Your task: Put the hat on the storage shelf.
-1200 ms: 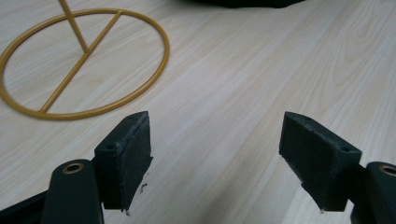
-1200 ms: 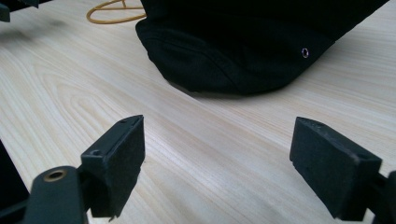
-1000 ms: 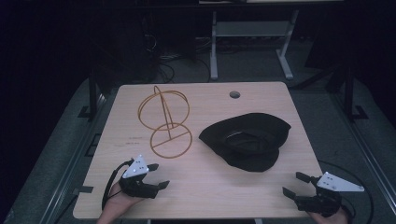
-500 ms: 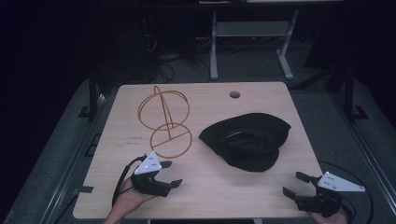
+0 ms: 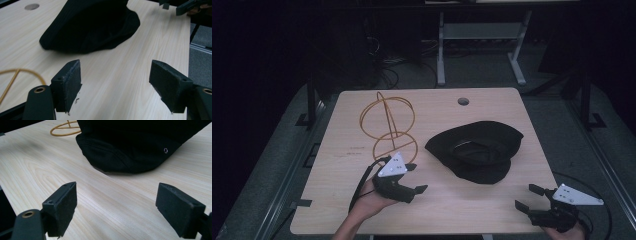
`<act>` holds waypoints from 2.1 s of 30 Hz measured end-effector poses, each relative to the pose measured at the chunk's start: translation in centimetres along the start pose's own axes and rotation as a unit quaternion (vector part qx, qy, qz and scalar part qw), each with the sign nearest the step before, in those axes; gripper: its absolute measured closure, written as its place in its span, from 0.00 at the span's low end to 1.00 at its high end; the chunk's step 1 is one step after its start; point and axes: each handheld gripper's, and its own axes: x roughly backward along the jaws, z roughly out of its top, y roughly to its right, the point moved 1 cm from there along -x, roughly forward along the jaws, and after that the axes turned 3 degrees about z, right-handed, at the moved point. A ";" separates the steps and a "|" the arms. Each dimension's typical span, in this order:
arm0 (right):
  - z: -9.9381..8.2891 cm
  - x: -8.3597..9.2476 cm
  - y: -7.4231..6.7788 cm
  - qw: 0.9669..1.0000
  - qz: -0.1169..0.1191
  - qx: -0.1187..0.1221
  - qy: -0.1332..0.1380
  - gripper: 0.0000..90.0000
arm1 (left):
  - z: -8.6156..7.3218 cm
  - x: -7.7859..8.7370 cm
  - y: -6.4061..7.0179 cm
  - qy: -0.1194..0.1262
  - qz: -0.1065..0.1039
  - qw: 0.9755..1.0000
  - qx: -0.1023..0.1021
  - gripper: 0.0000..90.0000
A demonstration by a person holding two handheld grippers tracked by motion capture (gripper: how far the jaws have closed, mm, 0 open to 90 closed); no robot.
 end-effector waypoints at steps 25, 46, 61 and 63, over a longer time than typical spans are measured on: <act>-0.1 0.1 0.2 1.000 0.009 -0.003 0.001 0.19 | 7.7 -6.3 1.0 -0.006 -0.033 0.998 -0.045 0.28; -0.2 -0.1 0.6 1.000 0.015 -0.007 0.001 0.19 | 10.4 -12.5 2.5 -0.060 -0.061 0.992 -0.088 0.29; -0.2 0.0 0.7 1.000 0.014 -0.013 0.007 0.19 | 9.9 -13.4 2.9 -0.058 -0.055 0.991 -0.108 0.71; -0.2 0.0 0.7 1.000 0.014 -0.012 0.006 0.19 | 9.8 -13.2 2.9 -0.049 -0.050 0.992 -0.108 0.76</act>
